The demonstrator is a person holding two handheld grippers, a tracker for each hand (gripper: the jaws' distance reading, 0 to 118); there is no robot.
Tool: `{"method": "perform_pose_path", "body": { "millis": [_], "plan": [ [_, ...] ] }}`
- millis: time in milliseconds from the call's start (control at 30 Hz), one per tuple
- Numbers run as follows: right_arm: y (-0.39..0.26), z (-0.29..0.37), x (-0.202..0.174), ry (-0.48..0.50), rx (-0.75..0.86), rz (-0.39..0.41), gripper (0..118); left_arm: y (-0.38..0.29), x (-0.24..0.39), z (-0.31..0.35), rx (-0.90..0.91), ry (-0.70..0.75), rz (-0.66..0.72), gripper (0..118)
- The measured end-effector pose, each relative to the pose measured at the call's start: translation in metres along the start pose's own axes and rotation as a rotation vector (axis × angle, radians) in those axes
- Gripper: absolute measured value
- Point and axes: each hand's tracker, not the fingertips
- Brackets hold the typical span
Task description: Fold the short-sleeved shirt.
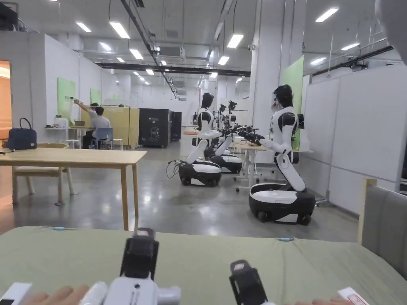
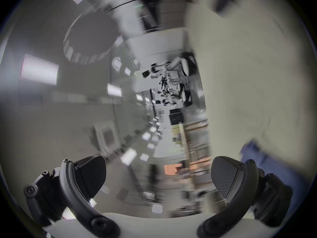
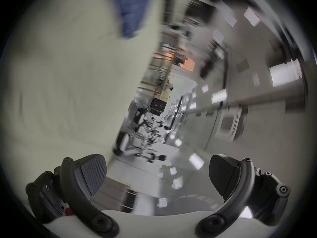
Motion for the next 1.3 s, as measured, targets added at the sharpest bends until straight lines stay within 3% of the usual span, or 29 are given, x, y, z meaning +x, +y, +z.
{"method": "perform_pose_path", "body": {
  "millis": [33,100,233,267,367,433,467,500,600,867,1300],
  "plan": [
    [0.000,-0.003,-0.006,0.005,-0.011,0.017,118,0.002,0.012,0.000,0.026,0.055,-0.077,118],
    [-0.006,-0.007,0.002,0.058,-0.074,-0.255,118,-0.002,0.014,0.000,0.057,0.046,0.059,118],
    [-0.051,-0.007,0.072,0.035,-0.189,-1.034,118,-0.035,-0.053,-0.012,-0.010,-0.128,0.948,118],
    [-0.068,-0.004,0.089,0.018,-0.200,-1.273,118,-0.050,-0.069,-0.014,-0.012,-0.146,1.190,118],
    [-0.111,0.012,0.108,0.014,-0.128,-1.920,118,-0.083,-0.088,-0.012,0.054,-0.164,1.731,118],
    [-0.127,0.020,0.099,0.057,-0.047,-2.238,118,-0.089,-0.084,-0.009,0.023,-0.161,1.941,118],
    [-0.127,0.022,0.095,0.066,-0.034,-2.307,118,-0.088,-0.080,-0.008,0.008,-0.161,1.985,118],
    [-0.127,0.022,0.091,0.071,-0.043,-2.332,118,-0.084,-0.075,-0.008,0.005,-0.170,2.003,118],
    [-0.116,0.021,0.089,0.061,-0.121,-2.240,118,-0.083,-0.068,-0.008,0.001,-0.188,1.943,118],
    [-0.106,0.018,0.088,0.083,-0.149,-2.140,118,-0.084,-0.062,-0.019,-0.043,-0.255,1.930,118],
    [-0.105,0.013,0.084,0.084,-0.184,-2.140,117,-0.072,-0.062,-0.015,-0.063,-0.227,1.874,118]
  ]
}}
